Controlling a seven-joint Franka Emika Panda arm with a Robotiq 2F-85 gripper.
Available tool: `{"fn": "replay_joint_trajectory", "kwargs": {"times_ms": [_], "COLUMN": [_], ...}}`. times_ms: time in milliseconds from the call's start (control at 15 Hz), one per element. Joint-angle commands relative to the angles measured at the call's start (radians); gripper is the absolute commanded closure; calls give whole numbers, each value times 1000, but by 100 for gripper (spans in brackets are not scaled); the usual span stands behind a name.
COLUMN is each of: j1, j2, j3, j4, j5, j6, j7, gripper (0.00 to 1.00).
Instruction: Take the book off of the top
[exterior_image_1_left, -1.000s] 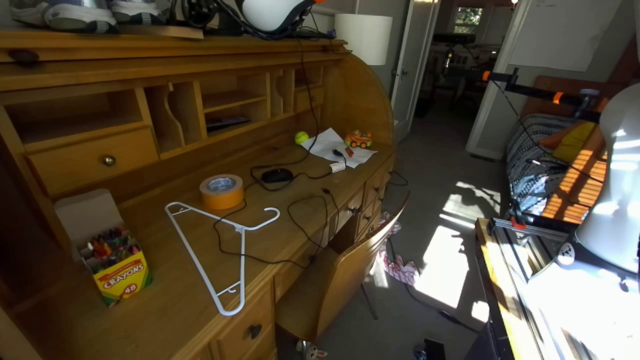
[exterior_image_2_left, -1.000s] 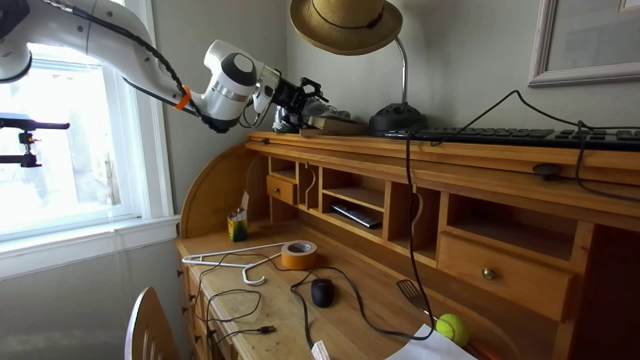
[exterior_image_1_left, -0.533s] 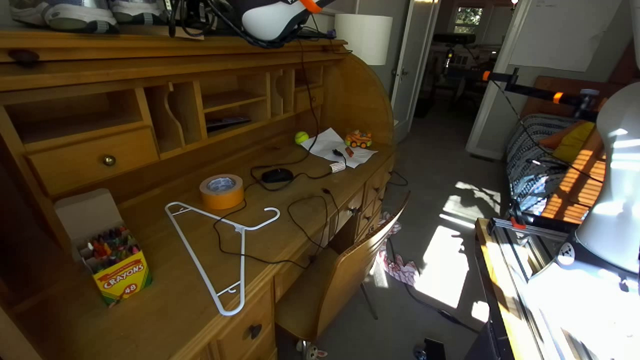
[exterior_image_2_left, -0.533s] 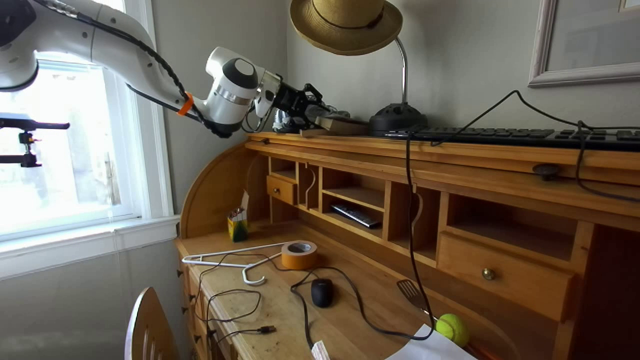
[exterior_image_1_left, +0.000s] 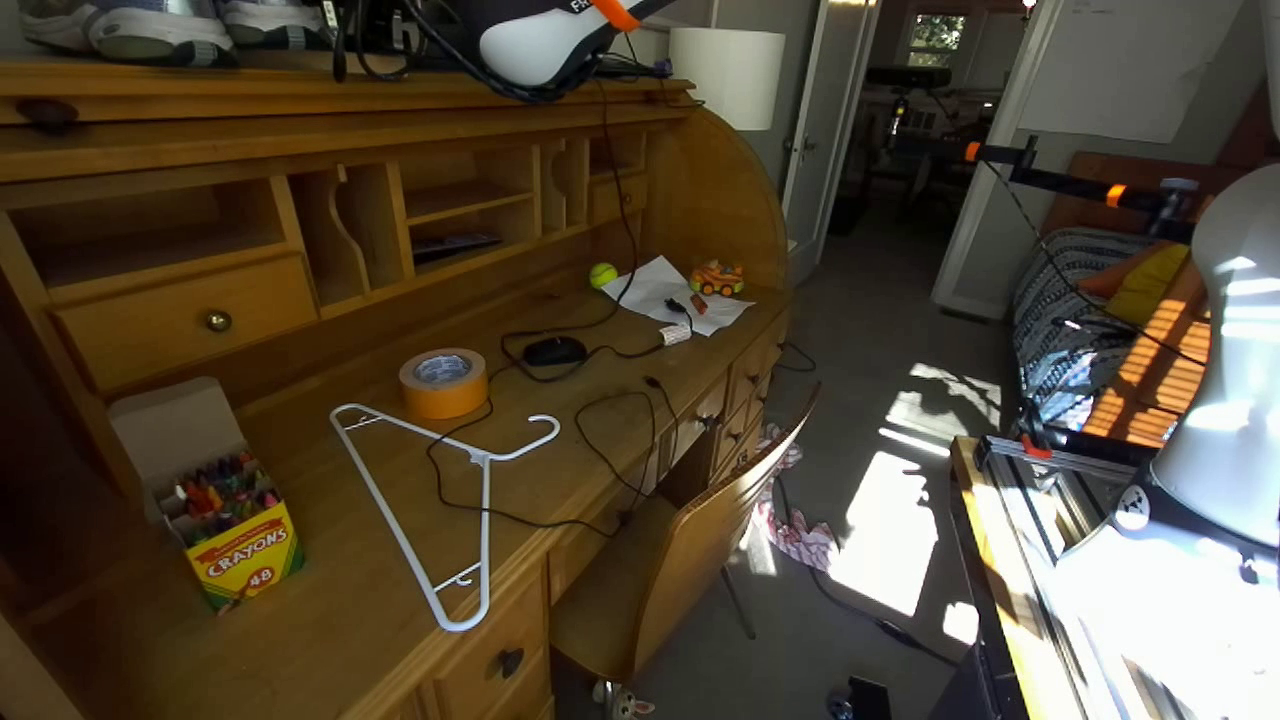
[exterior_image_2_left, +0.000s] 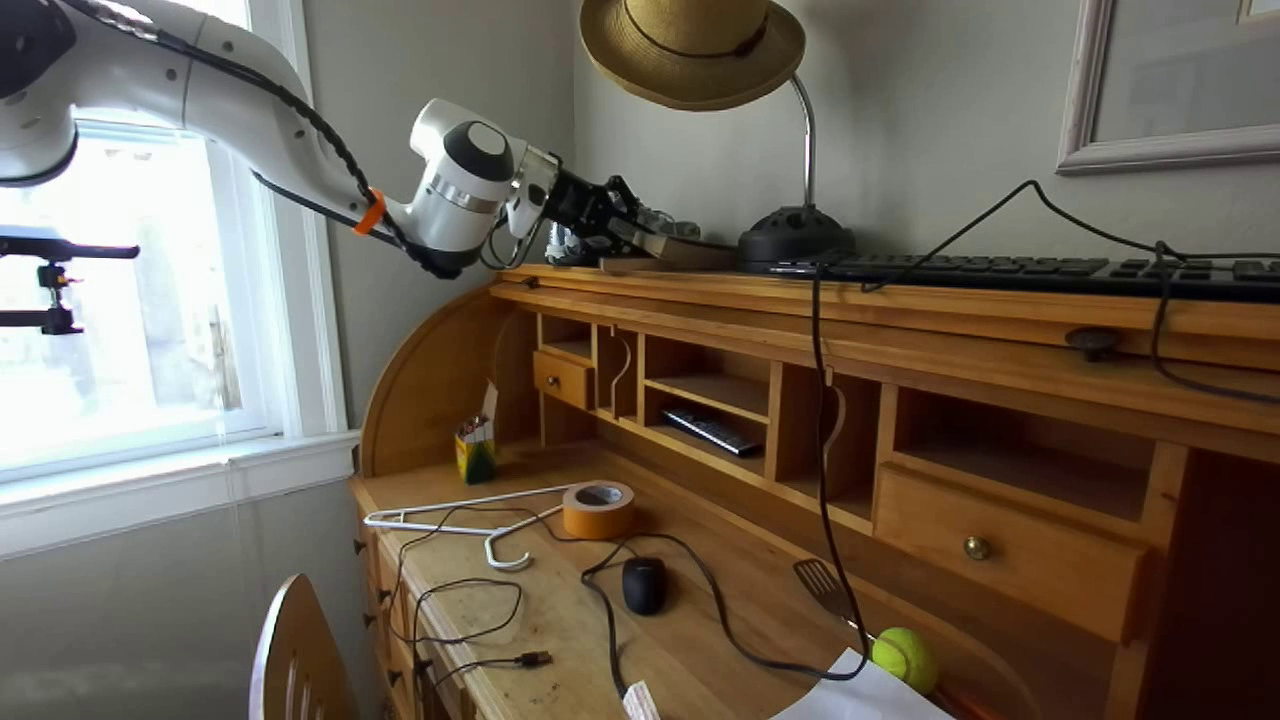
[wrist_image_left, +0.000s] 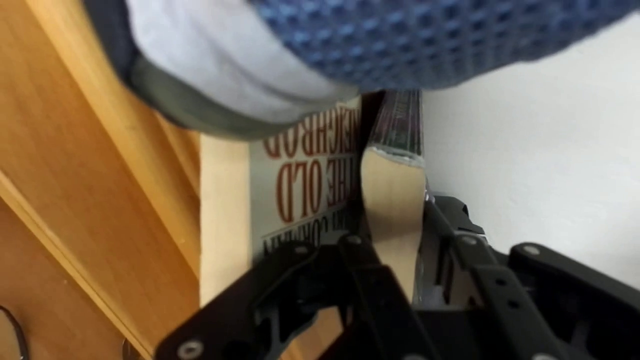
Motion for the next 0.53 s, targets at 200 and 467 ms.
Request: {"fn": "replay_joint_trajectory", "kwargs": {"times_ms": [200, 467], "j1": [132, 201], "j2": [-160, -330], "j3": [-108, -87], "j4": [-125, -279], "j5": [-68, -103], "j6": [-61, -133], "j7": [-13, -153], "gripper": [93, 93]}}
